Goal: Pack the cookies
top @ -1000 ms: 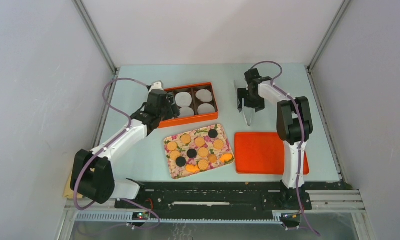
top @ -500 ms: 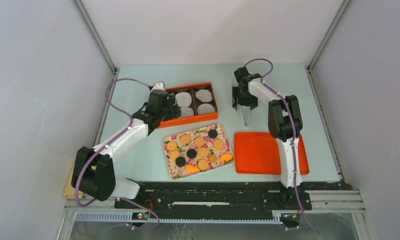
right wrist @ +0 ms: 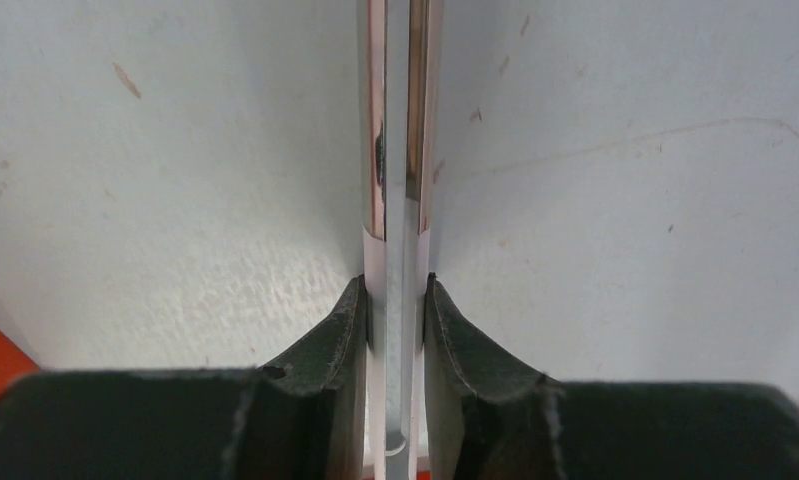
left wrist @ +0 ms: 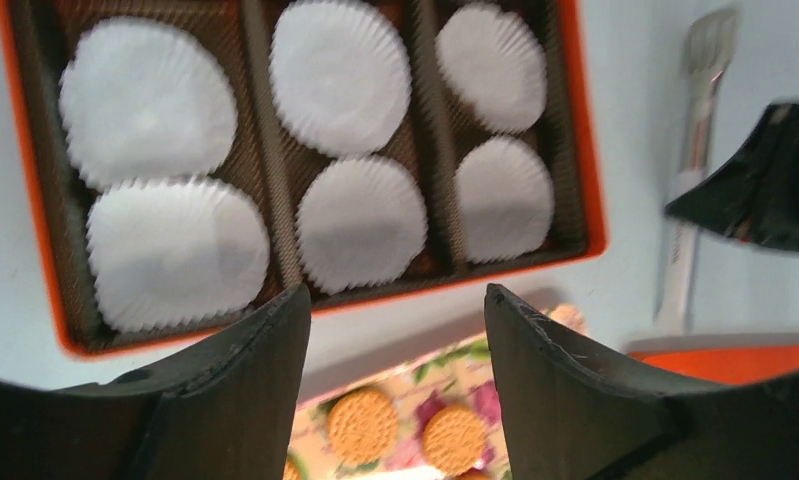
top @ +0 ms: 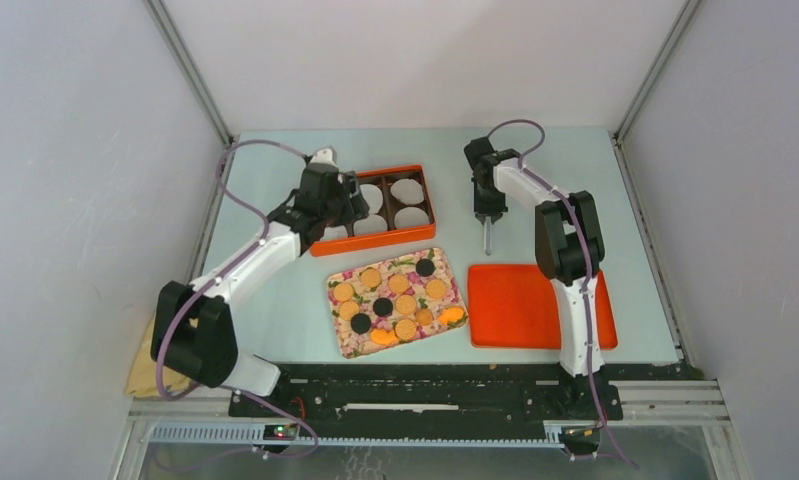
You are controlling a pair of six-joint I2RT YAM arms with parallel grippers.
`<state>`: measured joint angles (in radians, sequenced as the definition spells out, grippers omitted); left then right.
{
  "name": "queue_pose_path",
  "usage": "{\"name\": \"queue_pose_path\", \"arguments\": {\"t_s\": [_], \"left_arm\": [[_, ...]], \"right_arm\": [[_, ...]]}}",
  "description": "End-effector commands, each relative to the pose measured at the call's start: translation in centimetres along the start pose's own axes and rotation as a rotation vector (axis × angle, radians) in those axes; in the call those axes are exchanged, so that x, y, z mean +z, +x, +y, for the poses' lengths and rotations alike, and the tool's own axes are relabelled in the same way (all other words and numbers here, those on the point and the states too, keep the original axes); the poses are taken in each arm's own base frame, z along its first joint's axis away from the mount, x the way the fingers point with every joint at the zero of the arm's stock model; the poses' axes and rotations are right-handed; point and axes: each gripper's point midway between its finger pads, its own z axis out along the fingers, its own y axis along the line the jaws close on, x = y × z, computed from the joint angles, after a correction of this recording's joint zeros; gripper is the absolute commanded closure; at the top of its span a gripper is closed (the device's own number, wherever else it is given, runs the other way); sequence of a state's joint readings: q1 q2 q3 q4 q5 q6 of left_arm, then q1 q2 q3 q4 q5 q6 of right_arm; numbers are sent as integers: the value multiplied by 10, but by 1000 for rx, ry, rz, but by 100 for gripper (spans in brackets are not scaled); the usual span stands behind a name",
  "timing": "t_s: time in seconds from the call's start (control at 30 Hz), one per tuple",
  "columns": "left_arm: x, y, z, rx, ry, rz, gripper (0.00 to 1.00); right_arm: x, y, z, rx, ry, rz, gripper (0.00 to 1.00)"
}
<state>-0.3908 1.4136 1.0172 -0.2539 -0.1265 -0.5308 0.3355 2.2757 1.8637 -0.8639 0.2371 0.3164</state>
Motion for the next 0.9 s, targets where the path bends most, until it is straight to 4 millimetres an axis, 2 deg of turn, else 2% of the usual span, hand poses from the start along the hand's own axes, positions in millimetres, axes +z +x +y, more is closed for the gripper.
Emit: {"name": "queue_pose_path", "arguments": {"t_s": [0.0, 0.17, 0.3, 0.4, 0.47, 0.53, 0.6, 0.67, 0.87], "left_arm": [[-3, -69, -52, 39, 128, -108, 30], [10, -115, -95, 101, 226, -127, 30], [15, -135, -127, 134, 322, -106, 31], [14, -137, -145, 107, 409, -97, 31], [15, -129, -153, 85, 468, -79, 31], [21, -113, -153, 59, 495, -53, 31], [21, -103, -152, 41, 528, -47, 32], [17, -97, -152, 23, 554, -49, 32], [0, -92, -156, 1, 595, -59, 32]], "right_arm": [[-53, -12, 2, -16, -73, -94, 78], [-115, -12, 19, -121, -158, -213, 78], [-157, 14, 45, -213, -339, -234, 78], [-190, 29, 64, -267, -464, -275, 78], [-206, 37, 75, -292, -544, -298, 80], [-221, 43, 85, -309, -620, -315, 80], [-229, 48, 92, -323, -673, -306, 80], [-230, 52, 97, -335, -686, -287, 81], [-227, 55, 114, -362, -706, -274, 82]]}}
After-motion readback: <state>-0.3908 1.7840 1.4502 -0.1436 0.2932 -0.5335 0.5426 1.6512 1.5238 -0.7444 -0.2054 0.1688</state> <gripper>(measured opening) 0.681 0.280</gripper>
